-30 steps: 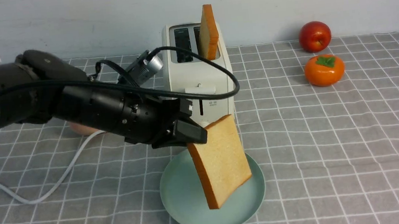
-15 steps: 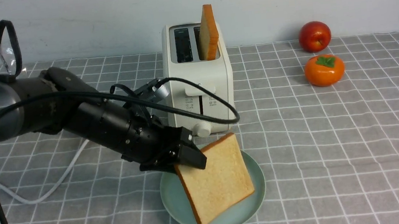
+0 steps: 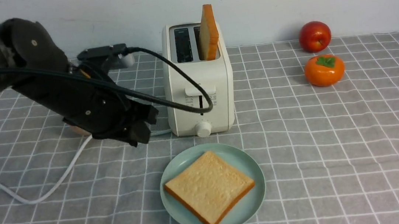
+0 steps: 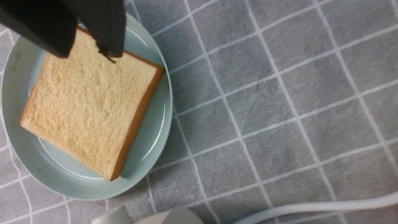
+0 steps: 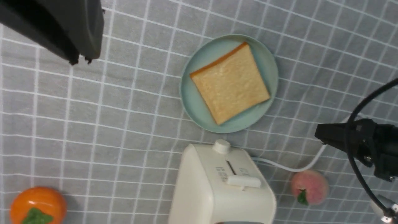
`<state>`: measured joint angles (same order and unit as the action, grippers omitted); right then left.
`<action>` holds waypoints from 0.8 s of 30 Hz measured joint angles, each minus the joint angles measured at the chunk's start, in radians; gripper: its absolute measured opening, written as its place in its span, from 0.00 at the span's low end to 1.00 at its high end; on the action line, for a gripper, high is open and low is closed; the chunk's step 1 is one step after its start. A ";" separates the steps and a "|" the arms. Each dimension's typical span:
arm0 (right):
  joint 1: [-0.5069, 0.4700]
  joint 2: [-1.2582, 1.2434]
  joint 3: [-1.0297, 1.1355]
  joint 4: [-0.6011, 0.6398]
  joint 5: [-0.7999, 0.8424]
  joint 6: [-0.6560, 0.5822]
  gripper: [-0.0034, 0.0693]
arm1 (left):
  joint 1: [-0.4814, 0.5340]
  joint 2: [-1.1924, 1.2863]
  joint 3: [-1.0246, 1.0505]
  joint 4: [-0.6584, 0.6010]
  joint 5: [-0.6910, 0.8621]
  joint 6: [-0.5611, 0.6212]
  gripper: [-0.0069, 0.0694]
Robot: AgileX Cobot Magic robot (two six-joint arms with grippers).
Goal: Take toasted bread from bread machine on grey coffee table place on plate.
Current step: 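Grasp the toast slice in the toaster and pull it up out of the slot with the right gripper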
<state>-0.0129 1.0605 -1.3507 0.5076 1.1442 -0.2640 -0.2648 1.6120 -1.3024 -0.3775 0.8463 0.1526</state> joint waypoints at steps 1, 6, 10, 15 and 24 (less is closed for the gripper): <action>0.002 0.008 0.000 0.005 0.001 -0.003 0.09 | 0.000 -0.006 0.001 0.004 0.001 -0.005 0.16; 0.130 0.217 -0.108 0.016 -0.024 -0.015 0.10 | 0.000 -0.233 0.151 0.050 -0.034 -0.076 0.07; 0.228 0.349 -0.178 -0.052 -0.091 -0.015 0.12 | 0.000 -0.422 0.325 0.054 -0.116 -0.117 0.07; 0.336 0.538 -0.282 -0.082 -0.313 -0.015 0.25 | 0.000 -0.739 0.547 0.052 -0.195 -0.204 0.07; 0.398 0.809 -0.379 -0.073 -0.784 -0.027 0.67 | 0.000 -1.129 0.765 0.050 -0.241 -0.221 0.07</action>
<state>0.3850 1.8695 -1.7297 0.4347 0.3605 -0.2910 -0.2648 0.4826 -0.5375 -0.3279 0.6050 -0.0684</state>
